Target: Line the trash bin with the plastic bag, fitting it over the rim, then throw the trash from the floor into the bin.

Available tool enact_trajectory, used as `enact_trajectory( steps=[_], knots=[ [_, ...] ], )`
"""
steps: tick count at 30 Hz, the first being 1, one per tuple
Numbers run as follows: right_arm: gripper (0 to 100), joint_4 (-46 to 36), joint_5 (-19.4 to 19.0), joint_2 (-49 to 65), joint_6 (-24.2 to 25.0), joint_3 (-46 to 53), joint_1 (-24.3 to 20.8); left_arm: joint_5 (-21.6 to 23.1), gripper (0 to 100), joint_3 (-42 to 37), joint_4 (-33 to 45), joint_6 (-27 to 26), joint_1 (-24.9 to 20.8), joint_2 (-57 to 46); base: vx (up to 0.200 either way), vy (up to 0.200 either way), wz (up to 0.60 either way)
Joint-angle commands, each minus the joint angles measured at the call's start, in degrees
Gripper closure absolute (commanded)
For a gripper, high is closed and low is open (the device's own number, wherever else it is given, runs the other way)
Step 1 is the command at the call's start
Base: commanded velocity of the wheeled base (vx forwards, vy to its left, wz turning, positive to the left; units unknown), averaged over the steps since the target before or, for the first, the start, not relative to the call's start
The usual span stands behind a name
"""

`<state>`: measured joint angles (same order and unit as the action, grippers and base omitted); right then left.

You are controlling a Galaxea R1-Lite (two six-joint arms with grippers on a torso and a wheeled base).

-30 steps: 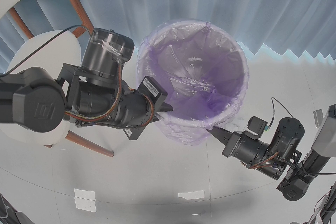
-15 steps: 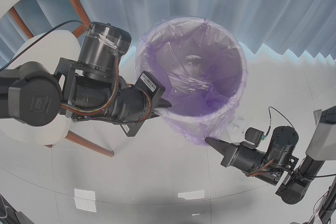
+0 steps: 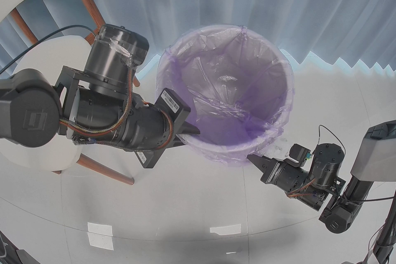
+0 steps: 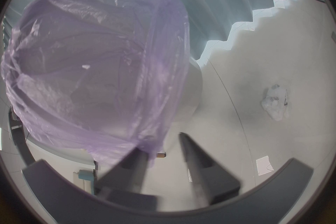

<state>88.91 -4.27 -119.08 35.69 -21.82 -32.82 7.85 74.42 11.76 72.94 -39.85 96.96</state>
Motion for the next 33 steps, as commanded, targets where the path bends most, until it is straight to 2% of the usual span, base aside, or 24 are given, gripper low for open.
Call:
enact_trajectory(
  steps=[1,6,8,14,20,22,26,33],
  knots=[
    [0,1.1,0.0,0.8,0.2,1.3,0.0,0.0,100,0.0,-0.2,-0.1,0.2,0.2,0.0,0.0,0.0],
    [0,1.0,-0.3,6.8,1.3,6.9,-1.3,-0.5,100,-0.1,-0.4,-0.5,0.9,0.7,0.0,0.0,0.0],
    [0,1.0,-0.3,9.7,1.4,12.0,-1.7,-0.6,100,0.0,-1.0,-1.1,1.7,1.7,0.0,0.0,0.0],
    [0,1.0,-0.1,16.7,4.5,21.5,0.4,-0.7,100,-0.2,-2.3,-4.7,2.3,4.3,0.0,0.0,0.0],
    [0,0.8,3.4,19.0,7.3,21.8,4.2,-0.8,100,-0.7,-2.3,-10.7,3.0,7.5,0.0,0.0,0.0],
    [0,0.8,3.5,18.6,7.2,21.8,6.2,-2.1,100,-0.9,-2.5,-15.6,3.8,10.0,0.0,0.0,0.0],
    [0,0.7,3.8,19.0,7.6,21.8,6.5,-4.3,100,-1.7,-5.5,-21.2,4.3,14.5,0.0,0.0,0.0],
    [0,0.7,5.4,19.8,7.7,21.8,6.5,-6.2,100,-3.0,-14.2,-23.7,3.9,20.7,0.0,0.0,0.0]
  ],
)
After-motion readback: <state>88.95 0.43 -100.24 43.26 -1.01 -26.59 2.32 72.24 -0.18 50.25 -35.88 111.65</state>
